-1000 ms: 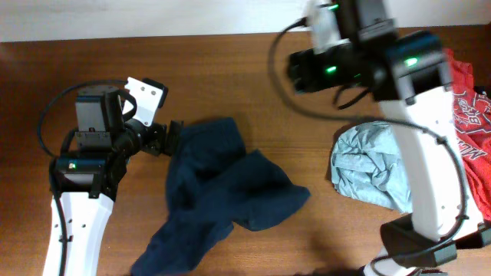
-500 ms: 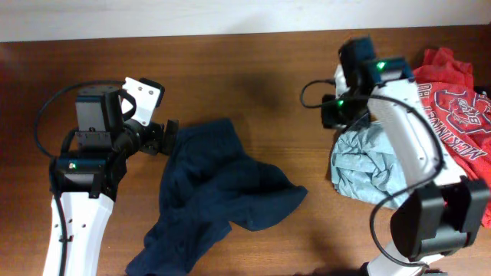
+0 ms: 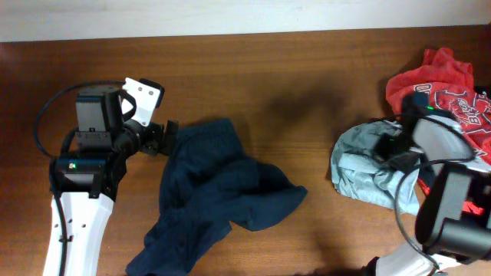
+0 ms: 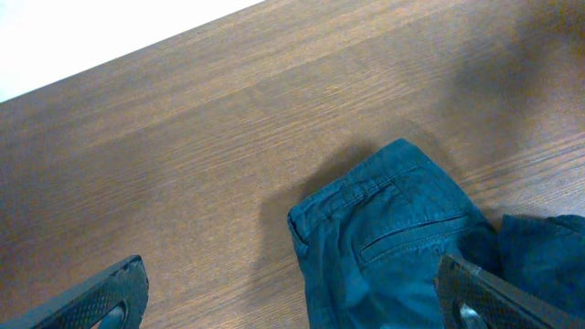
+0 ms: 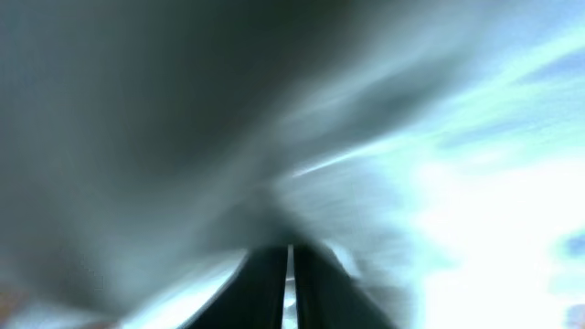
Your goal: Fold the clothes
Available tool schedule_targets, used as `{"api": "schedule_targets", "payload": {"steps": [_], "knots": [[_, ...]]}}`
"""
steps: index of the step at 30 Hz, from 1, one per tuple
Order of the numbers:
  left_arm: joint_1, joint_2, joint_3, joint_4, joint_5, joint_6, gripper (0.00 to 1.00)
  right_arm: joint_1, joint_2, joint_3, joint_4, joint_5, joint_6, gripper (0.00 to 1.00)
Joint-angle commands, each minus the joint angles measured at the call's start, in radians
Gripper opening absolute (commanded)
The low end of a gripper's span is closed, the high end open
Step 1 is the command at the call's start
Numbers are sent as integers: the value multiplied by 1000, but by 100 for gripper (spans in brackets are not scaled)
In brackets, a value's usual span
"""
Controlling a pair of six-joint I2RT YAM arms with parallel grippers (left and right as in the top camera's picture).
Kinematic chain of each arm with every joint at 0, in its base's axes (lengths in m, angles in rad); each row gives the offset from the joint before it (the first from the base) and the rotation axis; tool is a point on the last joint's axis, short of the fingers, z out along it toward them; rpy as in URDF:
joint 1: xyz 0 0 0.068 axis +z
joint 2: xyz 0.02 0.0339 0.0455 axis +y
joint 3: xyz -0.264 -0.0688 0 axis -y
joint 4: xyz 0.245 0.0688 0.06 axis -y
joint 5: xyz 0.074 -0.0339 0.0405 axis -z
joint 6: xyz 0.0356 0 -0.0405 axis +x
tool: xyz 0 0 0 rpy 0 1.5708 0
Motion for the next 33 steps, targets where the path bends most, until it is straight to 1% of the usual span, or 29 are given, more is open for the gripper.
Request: {"api": "schedule_targets", "payload": {"steps": [1, 4, 5, 7, 9, 12, 15, 16, 18, 22, 25, 28, 31, 33], "knots": [[3, 2, 14, -3, -3, 8, 100, -151, -11, 2, -5, 63, 16, 4], [3, 2, 14, -2, -3, 8, 100, -256, -33, 36, -47, -88, 13, 4], [3, 2, 14, -2, -4, 8, 100, -265, -44, 47, -58, -151, -8, 4], [3, 2, 14, -2, -4, 8, 100, -250, -91, 69, -59, -336, -105, 4], [3, 2, 14, -1, -4, 8, 100, -194, -161, 78, -56, -391, -144, 4], [3, 2, 14, -1, -4, 8, 100, -87, -224, 77, -40, -386, -175, 4], [3, 2, 14, -1, -4, 8, 100, 22, -217, 77, -5, -347, -178, 4], [3, 2, 14, 0, -4, 8, 100, 79, -198, 76, 12, -281, -177, 5], [3, 2, 14, 0, -4, 8, 100, 145, -160, 72, 34, -206, -172, 5], [3, 2, 14, -4, -4, 8, 100, 248, -27, 71, 87, -179, -166, 6], [3, 2, 14, -8, -4, 8, 100, 262, 61, 71, 103, -171, -149, 6], [3, 2, 14, -11, -4, 8, 100, 248, 140, 71, 95, -105, -138, 5], [3, 2, 14, -12, -4, 8, 100, 209, 165, 71, 45, 17, -70, 4], [3, 2, 14, -11, -4, 8, 100, 160, 157, 71, 24, 66, -60, 4]]}}
